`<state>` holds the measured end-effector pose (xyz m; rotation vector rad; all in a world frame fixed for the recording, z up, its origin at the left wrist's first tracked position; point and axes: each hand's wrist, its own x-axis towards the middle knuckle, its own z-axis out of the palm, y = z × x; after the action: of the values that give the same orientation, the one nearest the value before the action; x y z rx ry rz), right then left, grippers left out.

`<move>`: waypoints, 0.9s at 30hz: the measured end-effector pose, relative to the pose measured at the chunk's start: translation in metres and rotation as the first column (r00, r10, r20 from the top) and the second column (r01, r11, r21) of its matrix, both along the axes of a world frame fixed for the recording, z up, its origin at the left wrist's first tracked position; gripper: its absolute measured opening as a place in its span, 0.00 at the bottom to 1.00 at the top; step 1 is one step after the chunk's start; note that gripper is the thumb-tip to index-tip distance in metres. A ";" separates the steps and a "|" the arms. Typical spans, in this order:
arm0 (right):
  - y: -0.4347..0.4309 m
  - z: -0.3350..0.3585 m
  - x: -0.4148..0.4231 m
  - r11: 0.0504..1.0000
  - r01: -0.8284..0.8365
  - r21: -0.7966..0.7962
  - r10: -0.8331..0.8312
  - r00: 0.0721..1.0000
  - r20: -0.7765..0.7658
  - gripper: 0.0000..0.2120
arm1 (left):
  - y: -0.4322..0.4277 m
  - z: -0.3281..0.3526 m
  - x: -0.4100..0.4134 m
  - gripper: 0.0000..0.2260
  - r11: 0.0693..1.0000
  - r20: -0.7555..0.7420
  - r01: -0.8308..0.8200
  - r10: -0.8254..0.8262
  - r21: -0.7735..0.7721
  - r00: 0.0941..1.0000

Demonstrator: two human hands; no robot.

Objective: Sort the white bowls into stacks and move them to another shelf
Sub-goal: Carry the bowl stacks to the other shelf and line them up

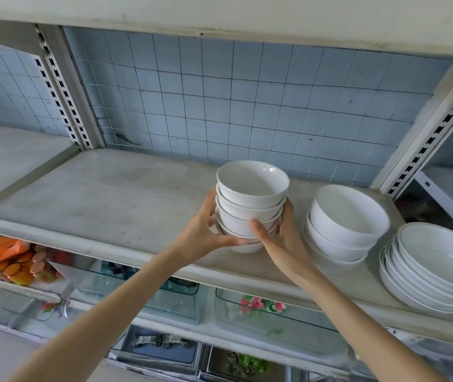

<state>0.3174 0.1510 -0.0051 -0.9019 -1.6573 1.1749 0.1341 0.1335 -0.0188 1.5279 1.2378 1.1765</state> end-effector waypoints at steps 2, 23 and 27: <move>-0.001 0.000 0.001 1.000 -0.008 0.004 0.008 1.000 -0.001 0.39 | -0.001 -0.003 -0.001 0.48 1.000 0.032 0.011 -0.011 0.003 0.999; 0.002 -0.011 0.018 0.993 -0.117 -0.005 0.117 0.984 0.133 0.53 | -0.012 -0.004 0.007 0.48 0.999 -0.085 -0.037 0.037 -0.005 0.996; -0.004 -0.011 0.022 0.991 -0.130 -0.016 0.131 0.984 0.122 0.54 | -0.023 -0.002 0.012 0.47 0.997 -0.089 -0.071 0.070 -0.011 0.994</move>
<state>0.3393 0.1474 -0.0164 -0.8973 -1.8353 1.2359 0.1459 0.1102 -0.0207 1.5513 1.3657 1.1530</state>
